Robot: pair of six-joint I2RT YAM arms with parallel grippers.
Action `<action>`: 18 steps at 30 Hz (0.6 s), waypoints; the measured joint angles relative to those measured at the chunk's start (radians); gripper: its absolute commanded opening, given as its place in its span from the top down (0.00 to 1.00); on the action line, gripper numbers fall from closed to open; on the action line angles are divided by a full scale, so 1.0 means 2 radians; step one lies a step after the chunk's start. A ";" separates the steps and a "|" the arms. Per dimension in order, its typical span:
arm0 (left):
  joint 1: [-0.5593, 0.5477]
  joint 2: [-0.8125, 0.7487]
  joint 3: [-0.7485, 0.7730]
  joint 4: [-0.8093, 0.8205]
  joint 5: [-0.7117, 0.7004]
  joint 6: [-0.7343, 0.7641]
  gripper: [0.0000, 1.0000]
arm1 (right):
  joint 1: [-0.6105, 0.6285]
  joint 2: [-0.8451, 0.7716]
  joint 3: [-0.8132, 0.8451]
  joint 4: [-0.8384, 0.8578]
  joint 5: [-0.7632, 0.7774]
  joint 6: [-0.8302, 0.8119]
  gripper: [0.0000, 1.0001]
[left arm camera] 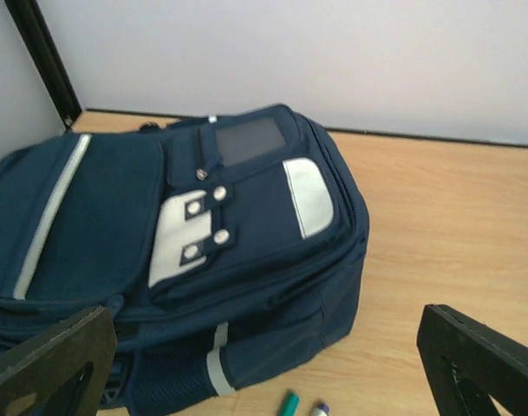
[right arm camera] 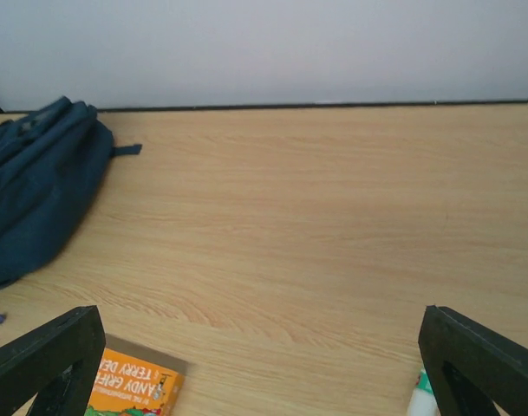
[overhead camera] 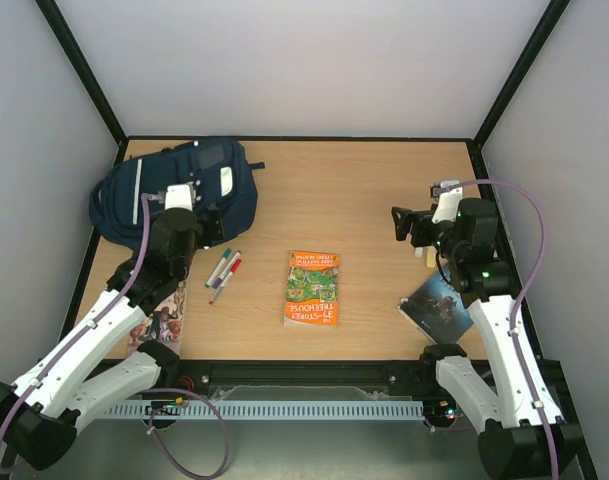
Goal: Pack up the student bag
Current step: Move the book to the center of the board.
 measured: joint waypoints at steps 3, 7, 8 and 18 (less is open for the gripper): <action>0.000 0.001 -0.025 0.015 0.022 0.005 0.04 | -0.006 0.007 -0.020 0.004 -0.004 -0.002 0.01; -0.001 0.007 -0.055 0.034 0.055 0.012 0.07 | -0.015 0.008 -0.056 0.006 -0.026 -0.020 0.00; -0.002 0.011 -0.060 0.038 0.064 0.014 0.08 | -0.018 0.008 -0.066 0.005 -0.035 -0.027 0.00; -0.076 0.135 -0.060 0.065 0.135 0.018 0.15 | -0.032 0.007 -0.114 0.005 -0.110 -0.088 0.01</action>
